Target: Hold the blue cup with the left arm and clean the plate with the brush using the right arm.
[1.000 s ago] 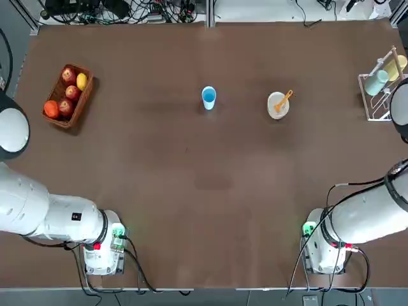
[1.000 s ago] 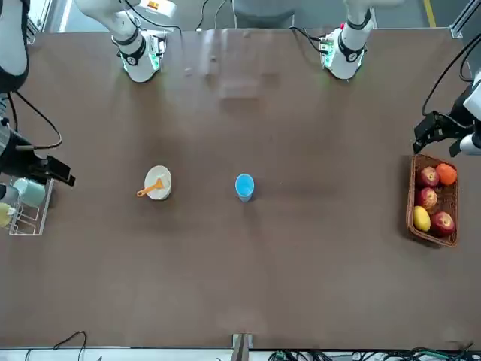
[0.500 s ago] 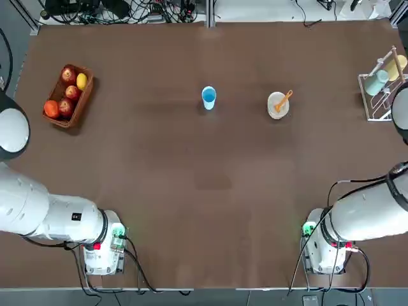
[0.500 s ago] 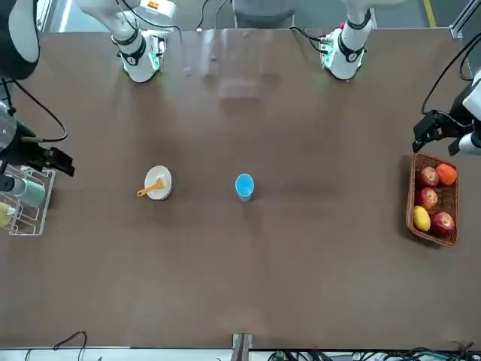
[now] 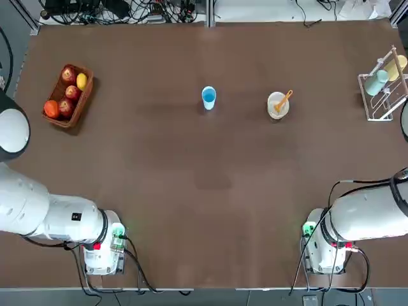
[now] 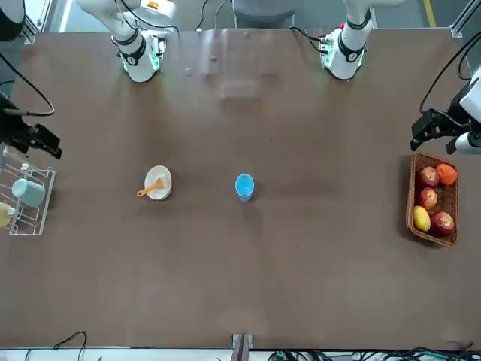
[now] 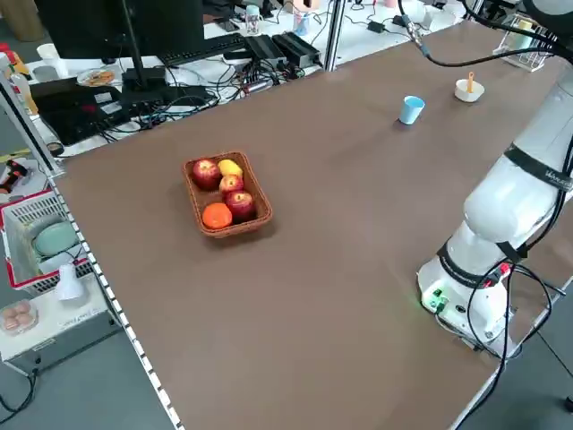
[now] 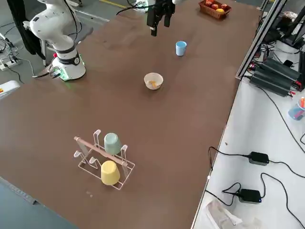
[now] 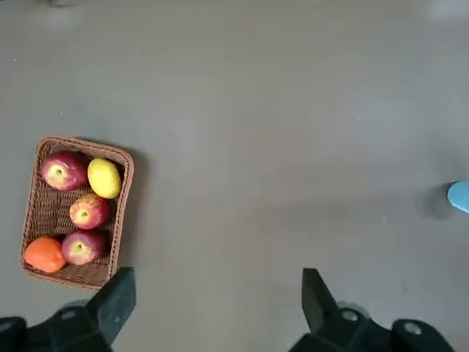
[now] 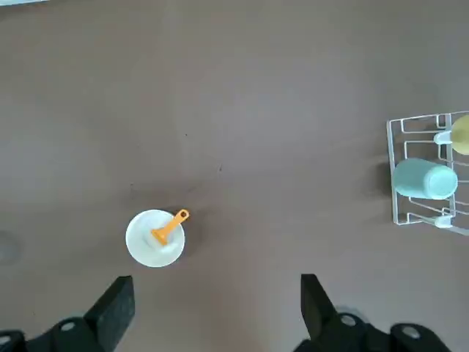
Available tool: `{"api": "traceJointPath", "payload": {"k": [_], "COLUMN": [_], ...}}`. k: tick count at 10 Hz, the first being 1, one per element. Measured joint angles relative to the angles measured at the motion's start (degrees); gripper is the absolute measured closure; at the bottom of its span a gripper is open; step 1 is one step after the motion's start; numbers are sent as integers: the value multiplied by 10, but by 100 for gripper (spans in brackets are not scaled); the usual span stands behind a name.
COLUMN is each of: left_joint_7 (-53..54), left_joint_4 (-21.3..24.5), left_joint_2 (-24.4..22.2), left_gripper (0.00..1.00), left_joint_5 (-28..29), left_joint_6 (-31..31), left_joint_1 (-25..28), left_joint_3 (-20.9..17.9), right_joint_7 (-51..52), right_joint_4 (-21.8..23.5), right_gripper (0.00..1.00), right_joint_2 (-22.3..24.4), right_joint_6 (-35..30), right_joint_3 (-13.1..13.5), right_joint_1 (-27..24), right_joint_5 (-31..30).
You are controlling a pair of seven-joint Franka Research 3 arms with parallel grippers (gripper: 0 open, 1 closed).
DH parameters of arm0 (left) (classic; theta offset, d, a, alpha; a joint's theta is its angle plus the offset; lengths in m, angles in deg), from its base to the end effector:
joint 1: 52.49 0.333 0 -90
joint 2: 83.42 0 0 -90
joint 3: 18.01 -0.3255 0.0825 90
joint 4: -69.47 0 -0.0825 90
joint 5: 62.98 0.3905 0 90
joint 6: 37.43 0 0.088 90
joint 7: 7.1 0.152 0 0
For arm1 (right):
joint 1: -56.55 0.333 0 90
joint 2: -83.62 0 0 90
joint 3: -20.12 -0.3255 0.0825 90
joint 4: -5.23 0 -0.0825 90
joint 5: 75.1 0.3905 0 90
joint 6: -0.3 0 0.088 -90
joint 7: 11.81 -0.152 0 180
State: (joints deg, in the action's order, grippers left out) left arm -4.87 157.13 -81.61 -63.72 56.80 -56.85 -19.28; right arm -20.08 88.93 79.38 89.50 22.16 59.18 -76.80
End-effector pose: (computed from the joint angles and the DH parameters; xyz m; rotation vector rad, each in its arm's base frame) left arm 0.5818 -0.0335 0.5977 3.1227 -0.1445 0.1298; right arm 0.5849 0.0022 0.5981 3.1038 -0.2093 0.0381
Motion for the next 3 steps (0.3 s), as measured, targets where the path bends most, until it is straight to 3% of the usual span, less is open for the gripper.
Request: {"api": "traceJointPath", "payload": {"k": [3], "left_joint_7": [0], "left_joint_4": [0], "left_joint_2": [0], "left_gripper": [0], "left_joint_5": [0], "left_joint_6": [0], "left_joint_1": [0], "left_joint_3": [-1], "right_joint_7": [21], "right_joint_4": [0], "right_gripper": [0], "right_joint_2": [1], "right_joint_6": [-13], "right_joint_3": [-1], "right_joint_1": [-1], "right_joint_5": [0]}}
